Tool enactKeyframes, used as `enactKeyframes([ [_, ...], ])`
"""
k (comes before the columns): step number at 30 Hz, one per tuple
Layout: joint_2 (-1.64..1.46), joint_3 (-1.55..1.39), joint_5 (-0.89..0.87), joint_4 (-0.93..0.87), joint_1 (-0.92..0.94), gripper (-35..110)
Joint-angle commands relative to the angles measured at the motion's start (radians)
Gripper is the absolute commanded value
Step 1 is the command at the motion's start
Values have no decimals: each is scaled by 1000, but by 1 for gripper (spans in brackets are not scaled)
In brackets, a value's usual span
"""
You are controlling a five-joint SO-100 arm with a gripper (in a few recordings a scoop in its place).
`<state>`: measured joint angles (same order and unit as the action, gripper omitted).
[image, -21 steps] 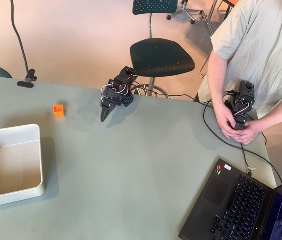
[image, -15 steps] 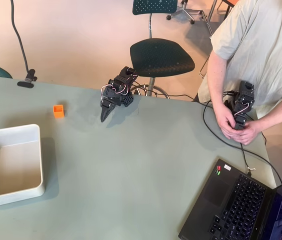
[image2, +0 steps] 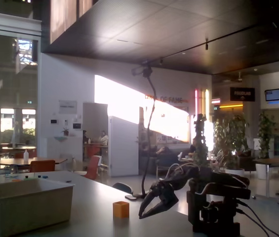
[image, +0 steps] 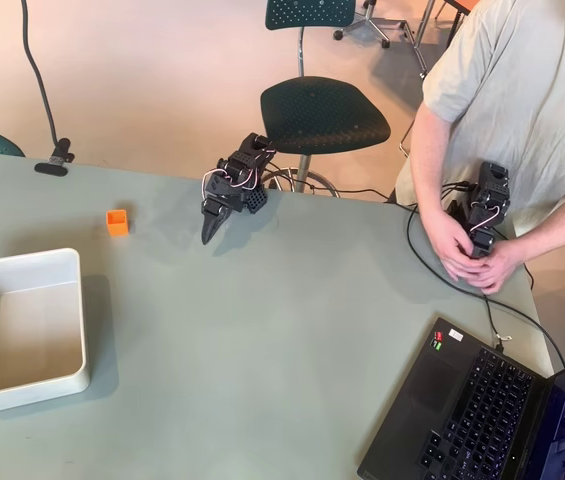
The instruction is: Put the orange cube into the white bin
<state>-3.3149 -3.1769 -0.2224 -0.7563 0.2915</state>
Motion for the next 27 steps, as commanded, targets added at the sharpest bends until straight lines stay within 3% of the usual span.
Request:
enactKeyframes([
  [1,-23,-38,-2,14,-6,-1],
  [19,28,268,-11,-5,9,-1],
  [27,773,900,-11,-187,121,-1],
])
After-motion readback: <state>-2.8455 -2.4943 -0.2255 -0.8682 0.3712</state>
